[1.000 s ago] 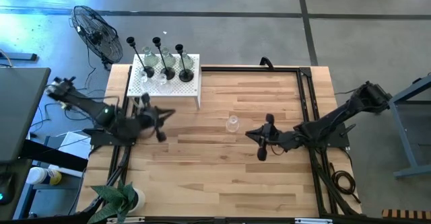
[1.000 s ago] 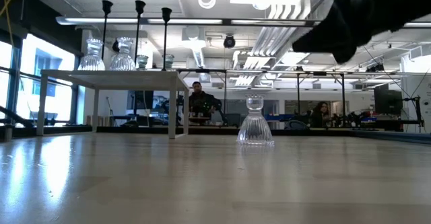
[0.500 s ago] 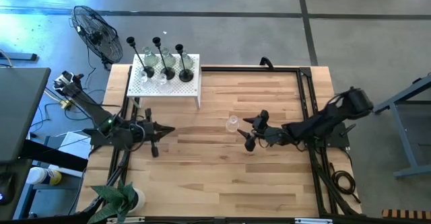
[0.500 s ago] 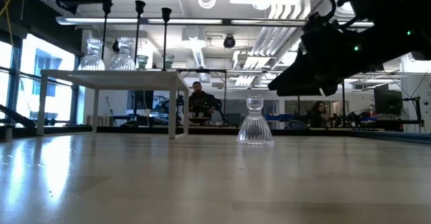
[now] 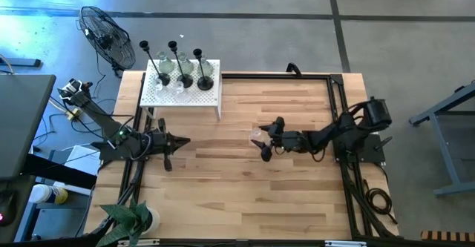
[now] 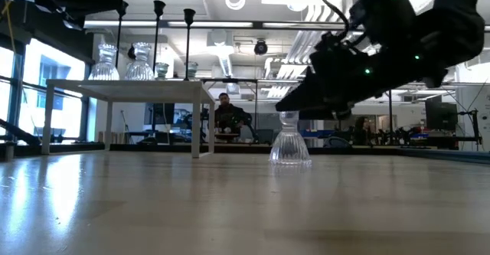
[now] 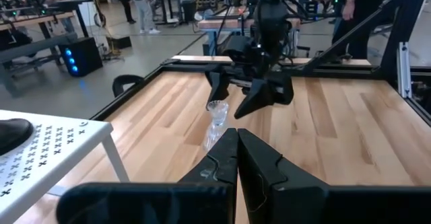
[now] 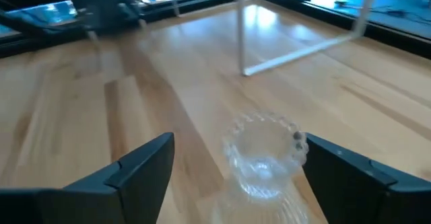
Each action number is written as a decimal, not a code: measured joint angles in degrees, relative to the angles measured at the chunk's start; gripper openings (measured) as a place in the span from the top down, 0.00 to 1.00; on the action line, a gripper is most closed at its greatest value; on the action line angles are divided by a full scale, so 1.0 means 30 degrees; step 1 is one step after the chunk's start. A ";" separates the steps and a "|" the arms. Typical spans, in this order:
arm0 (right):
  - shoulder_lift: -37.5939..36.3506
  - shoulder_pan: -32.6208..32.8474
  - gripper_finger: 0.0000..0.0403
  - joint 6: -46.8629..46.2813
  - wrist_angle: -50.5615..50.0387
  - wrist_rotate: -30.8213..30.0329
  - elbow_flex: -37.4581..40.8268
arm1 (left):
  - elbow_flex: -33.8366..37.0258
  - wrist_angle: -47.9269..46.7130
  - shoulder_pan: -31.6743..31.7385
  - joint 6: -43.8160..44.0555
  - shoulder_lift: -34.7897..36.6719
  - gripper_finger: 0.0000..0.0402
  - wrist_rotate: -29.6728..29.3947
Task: Pick & Place candle stick holders
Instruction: Put the transparent glass candle holder on the shelf aligned with the other transparent glass candle holders
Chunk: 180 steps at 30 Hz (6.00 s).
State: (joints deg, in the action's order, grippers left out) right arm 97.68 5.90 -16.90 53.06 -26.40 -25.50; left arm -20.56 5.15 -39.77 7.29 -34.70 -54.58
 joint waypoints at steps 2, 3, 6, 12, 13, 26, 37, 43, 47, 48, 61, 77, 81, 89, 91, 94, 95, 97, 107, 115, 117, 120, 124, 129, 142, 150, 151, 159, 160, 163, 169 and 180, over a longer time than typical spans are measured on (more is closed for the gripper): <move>0.0351 -0.0345 0.24 0.0249 -0.0155 0.0789 -0.0521 | 0.0000 -0.0044 0.0000 0.0000 -0.0003 0.99 -0.0056; 0.0574 -0.0496 0.24 0.0280 -0.0274 0.0918 -0.0752 | 0.0000 -0.0058 0.0000 0.0000 -0.0007 0.99 -0.0119; 0.1197 -0.0718 0.29 0.0505 -0.0468 0.0920 -0.1163 | 0.0000 -0.0051 0.0000 0.0000 0.0000 0.99 -0.0170; 0.1345 -0.0710 0.53 0.0772 -0.0327 0.1020 -0.1479 | 0.0000 -0.0084 0.0000 0.0138 -0.0007 0.99 -0.0214; 0.1345 -0.0715 0.57 0.0845 -0.0318 0.1063 -0.1478 | 0.0000 -0.0087 0.0000 0.0141 -0.0007 0.99 -0.0214; 0.0230 -0.0739 0.65 0.1979 0.0288 0.3096 -0.2388 | 0.1465 -0.0177 0.0000 0.1376 0.0842 0.99 -0.1373; 0.0177 -0.3130 0.66 0.4202 -0.7487 0.6011 -1.1541 | 0.2761 0.0924 0.0007 0.0770 0.2506 0.99 -0.1521; 0.2080 -0.4993 0.66 0.4739 -0.9247 0.7541 -1.5517 | 0.2761 0.0969 0.0007 0.0561 0.2506 0.99 -0.1664; 0.3698 -0.5976 0.66 0.4999 -0.9953 0.8321 -1.7502 | 0.2761 0.0962 0.0007 0.0328 0.2506 0.99 -0.1682; 0.3979 -0.6179 0.65 0.5145 -0.9946 0.8450 -1.7996 | 0.2761 0.0964 0.0007 0.0232 0.2506 0.99 -0.1693; 0.6236 -0.7491 0.65 0.5088 -0.9900 0.9285 -2.0253 | 0.2761 0.1018 0.0007 -0.0010 0.2506 0.99 -0.1722; 0.6591 -0.7457 0.65 0.5187 -0.9516 0.8557 -2.0247 | 0.2761 0.1610 0.0015 -0.0499 0.2492 0.99 -0.1662; 0.6591 -0.7455 0.60 0.5097 -0.9516 0.8635 -2.0247 | 0.2761 0.1617 0.0015 -0.0495 0.2492 0.99 -0.1657; 0.6605 -0.7362 0.53 0.5293 -0.9630 0.8620 -2.0239 | 0.2761 0.1610 0.0015 -0.0495 0.2492 0.99 -0.1657; 0.6605 -0.7329 0.51 0.5537 -0.9618 0.8402 -2.0239 | 0.2761 0.1610 0.0015 -0.0495 0.2492 0.99 -0.1657; 0.6605 -0.7273 0.46 0.5600 -0.9595 0.7838 -2.0239 | 0.2761 0.1583 0.0015 -0.0495 0.2492 0.99 -0.1607; 0.6605 -0.7273 0.44 0.5610 -0.9556 0.7748 -2.0239 | 0.2761 0.1554 0.0015 -0.0495 0.2492 0.99 -0.1567; 0.6605 -0.7273 0.39 0.5621 -0.9318 0.7791 -2.0239 | 0.2761 0.1491 0.0007 -0.0495 0.2492 0.99 -0.1562; 0.6035 -0.6869 0.28 0.6525 -0.8292 0.7523 -2.0232 | 0.2761 0.1400 0.0007 -0.0495 0.2484 0.99 -0.1518; 0.3809 -0.6149 0.29 0.8686 -1.0120 0.5984 -2.0225 | 0.2761 0.1383 0.0007 -0.0495 0.2488 0.99 -0.1416; 0.2908 -0.5955 0.32 0.8862 -1.2151 0.5072 -2.0228 | 0.2761 0.1388 0.0007 -0.0495 0.2492 0.99 -0.1416; 0.1769 -0.5779 0.43 0.8637 -1.6055 0.4459 -2.0239 | 0.2761 0.1390 0.0007 -0.0495 0.2492 0.99 -0.1412; 0.1393 -0.5787 0.67 0.8367 -1.9134 0.4425 -1.9390 | 0.2761 0.1463 0.0007 -0.0495 0.2492 0.99 -0.1409; 0.1556 -0.6399 0.96 0.7561 -1.6357 0.6066 -1.6324 | 0.2761 0.1537 0.0007 -0.0503 0.2487 0.99 -0.1429; 0.2965 -0.7458 0.99 0.5628 -1.0473 0.7777 -1.4538 | 0.2761 0.1800 0.0007 -0.0860 0.2484 0.99 -0.1511; 0.4048 -0.7462 1.00 0.5701 -1.0882 0.7386 -1.5711 | 0.2761 0.1800 0.0007 -0.0852 0.2484 0.99 -0.1475; 0.4048 -0.7469 1.00 0.5701 -1.0798 0.7420 -1.5744 | 0.2761 0.1807 0.0007 -0.0860 0.2484 0.99 -0.1475; 0.4048 -0.7448 1.00 0.5628 -1.0630 0.7925 -1.5744 | 0.2761 0.1807 0.0007 -0.0911 0.2485 0.99 -0.1460; 0.4048 -0.7448 1.00 0.5628 -1.0573 0.7995 -1.5744 | 0.2761 0.1807 0.0007 -0.0911 0.2484 0.99 -0.1460; 0.4048 -0.7455 1.00 0.5624 -1.0452 0.8324 -1.5744 | 0.2761 0.1807 0.0007 -0.0911 0.2492 0.99 -0.1467; 0.4091 -0.7455 1.00 0.5570 -1.0433 0.8557 -1.5744 | 0.2761 0.1807 0.0007 -0.0911 0.2484 0.99 -0.1475; 0.4467 -0.7455 1.00 0.5570 -1.0440 0.8993 -1.6047 | 0.2761 0.1818 0.0007 -0.0911 0.2490 0.99 -0.1485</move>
State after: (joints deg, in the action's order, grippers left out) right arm 111.08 -16.47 -0.19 21.74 0.57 -73.64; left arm -12.27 10.60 -39.75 4.56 -27.23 -59.04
